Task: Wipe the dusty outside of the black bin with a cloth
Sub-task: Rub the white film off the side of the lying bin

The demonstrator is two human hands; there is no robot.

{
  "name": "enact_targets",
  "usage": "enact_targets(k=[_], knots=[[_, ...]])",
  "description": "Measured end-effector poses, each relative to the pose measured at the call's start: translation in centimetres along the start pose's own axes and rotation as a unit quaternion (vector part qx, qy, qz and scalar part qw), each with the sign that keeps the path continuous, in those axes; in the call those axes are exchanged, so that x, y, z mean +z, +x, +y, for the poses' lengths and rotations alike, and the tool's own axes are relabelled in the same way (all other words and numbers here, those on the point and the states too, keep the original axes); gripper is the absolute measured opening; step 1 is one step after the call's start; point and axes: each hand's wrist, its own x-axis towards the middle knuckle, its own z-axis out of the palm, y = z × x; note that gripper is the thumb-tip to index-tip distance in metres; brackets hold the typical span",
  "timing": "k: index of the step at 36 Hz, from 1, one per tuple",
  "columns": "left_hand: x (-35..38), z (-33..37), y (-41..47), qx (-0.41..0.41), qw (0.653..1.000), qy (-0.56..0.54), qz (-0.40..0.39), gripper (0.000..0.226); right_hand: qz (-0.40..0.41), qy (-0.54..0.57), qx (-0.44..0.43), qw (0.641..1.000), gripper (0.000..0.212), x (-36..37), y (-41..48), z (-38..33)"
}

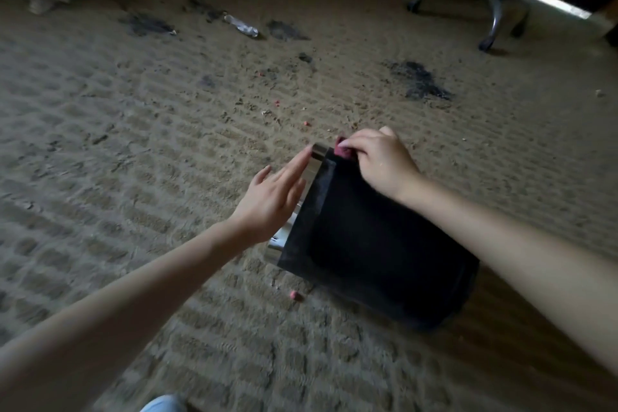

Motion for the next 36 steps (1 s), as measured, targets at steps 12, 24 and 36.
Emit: enact_targets(k=[12, 24, 36], knots=[[-0.2, -0.1, 0.6, -0.006, 1.000, 0.008, -0.005, 0.059, -0.115, -0.155, -0.319, 0.928, 0.032, 2.6, -11.8, -5.7], [0.5, -0.4, 0.1, 0.025, 0.999, -0.027, 0.025, 0.052, 0.046, 0.044, 0.072, 0.995, 0.039, -1.2, 1.5, 1.0], [0.6, 0.0, -0.3, 0.026, 0.998, -0.031, 0.046, 0.055, -0.128, 0.107, 0.230, 0.959, 0.045, 0.2, 3.9, -0.9]])
